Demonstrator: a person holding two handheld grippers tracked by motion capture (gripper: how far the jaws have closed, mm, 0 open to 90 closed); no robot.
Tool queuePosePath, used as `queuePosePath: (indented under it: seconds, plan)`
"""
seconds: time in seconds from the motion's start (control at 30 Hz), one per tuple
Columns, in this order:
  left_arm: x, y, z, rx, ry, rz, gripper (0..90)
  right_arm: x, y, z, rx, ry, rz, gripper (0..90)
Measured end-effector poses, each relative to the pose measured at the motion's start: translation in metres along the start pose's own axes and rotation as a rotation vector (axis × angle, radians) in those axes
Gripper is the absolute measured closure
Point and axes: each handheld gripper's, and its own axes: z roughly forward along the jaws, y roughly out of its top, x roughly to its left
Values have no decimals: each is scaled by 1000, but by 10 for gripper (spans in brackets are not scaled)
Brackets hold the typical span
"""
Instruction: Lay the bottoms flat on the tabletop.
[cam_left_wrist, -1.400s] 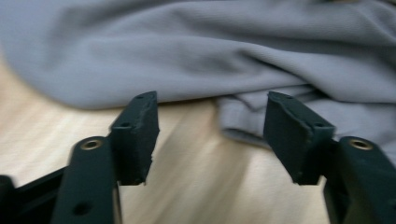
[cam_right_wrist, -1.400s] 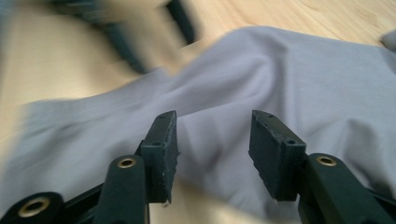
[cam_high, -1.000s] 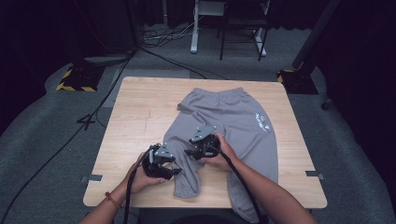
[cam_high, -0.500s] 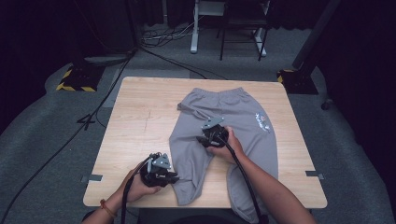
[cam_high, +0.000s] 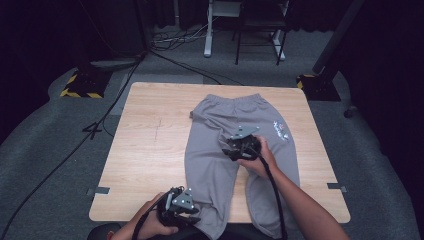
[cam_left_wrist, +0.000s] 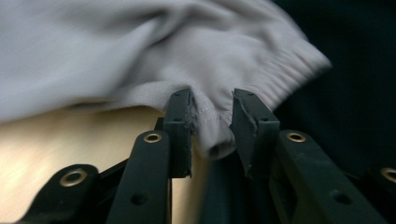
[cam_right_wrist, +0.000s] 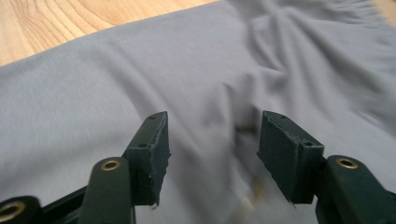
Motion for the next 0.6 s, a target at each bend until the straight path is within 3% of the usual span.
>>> queuePosePath:
  seconds: [0.13, 0.27, 0.33, 0.43, 0.53, 0.6]
  plan:
    - [-13, 10, 2, 1, -21, 38, 633, -14, -19, -37, -20, -53, 4, 415]
    - [-13, 18, 1, -62, -10, 21, 535, -25, -47, -71, -17, -89, 36, 396]
    - [-6, 23, 1, -85, 47, 12, 449, -27, -65, -86, -11, -84, 56, 387]
    - [17, 30, 1, -118, 130, -24, 396, -26, -85, -101, 5, -89, 73, 383]
    - [58, 41, 5, -141, 225, -59, 365, -28, -101, -104, 35, -90, 78, 378]
    - [80, 47, 9, -154, 264, -87, 364, -32, -112, -102, 61, -96, 74, 356]
